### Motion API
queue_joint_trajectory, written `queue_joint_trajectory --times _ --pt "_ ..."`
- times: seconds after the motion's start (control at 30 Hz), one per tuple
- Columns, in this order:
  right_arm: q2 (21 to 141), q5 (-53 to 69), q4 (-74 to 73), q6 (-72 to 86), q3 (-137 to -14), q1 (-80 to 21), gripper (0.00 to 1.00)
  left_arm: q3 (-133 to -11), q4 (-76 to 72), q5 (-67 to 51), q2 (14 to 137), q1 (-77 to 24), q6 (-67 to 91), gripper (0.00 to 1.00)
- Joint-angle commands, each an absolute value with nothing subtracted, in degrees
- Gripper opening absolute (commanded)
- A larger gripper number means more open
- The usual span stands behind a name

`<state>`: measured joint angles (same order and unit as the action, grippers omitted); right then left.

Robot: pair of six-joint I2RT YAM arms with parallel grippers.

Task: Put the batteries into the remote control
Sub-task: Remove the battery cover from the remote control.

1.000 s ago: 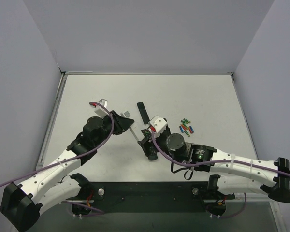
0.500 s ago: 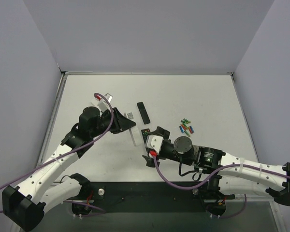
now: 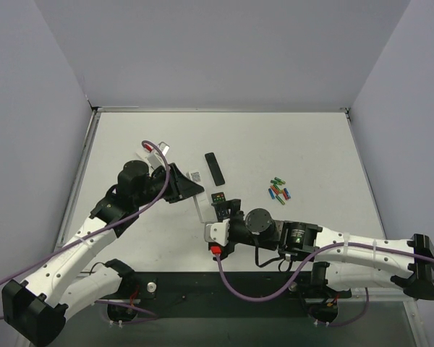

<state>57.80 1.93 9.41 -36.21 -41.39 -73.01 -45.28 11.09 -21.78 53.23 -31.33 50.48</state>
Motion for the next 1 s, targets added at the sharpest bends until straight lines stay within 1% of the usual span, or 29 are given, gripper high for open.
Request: queue_joint_trajectory --times 0.0,0.37,0.57,0.77,0.8,0.87,0.9,0.97 --pt "59.58 0.71 14.32 -41.04 -43.77 -74.27 0.97 -47.99 10.02 -23.55 52.29 -31.29 51.33 0.0" --pt "63.01 -1.93 16.87 -44.82 -45.35 -76.11 0.9 -47.37 9.23 -23.64 52.56 -32.08 52.56 0.0" --pt "64.95 -4.13 17.4 -46.4 -45.7 -76.2 0.83 -47.99 9.41 -24.17 52.65 -32.26 52.82 0.0" --pt "65.13 -5.54 16.52 -46.32 -45.26 -76.46 0.72 -47.99 8.97 -24.35 52.56 -31.64 54.23 0.0" --pt "65.04 -5.71 16.44 -46.14 -45.18 -76.46 0.68 -48.08 8.7 -24.43 52.56 -31.55 54.84 0.0" --pt "65.13 -5.89 15.82 -45.79 -44.74 -76.64 0.65 -48.34 7.91 -25.31 52.73 -31.2 55.28 0.0" --pt "65.21 -5.98 15.56 -45.7 -44.65 -76.64 0.61 -48.43 7.91 -25.49 53.08 -31.11 55.63 0.0" --pt "65.3 -6.15 14.94 -45.18 -44.3 -76.82 0.58 -48.78 7.3 -25.58 53.17 -30.94 56.07 0.0"
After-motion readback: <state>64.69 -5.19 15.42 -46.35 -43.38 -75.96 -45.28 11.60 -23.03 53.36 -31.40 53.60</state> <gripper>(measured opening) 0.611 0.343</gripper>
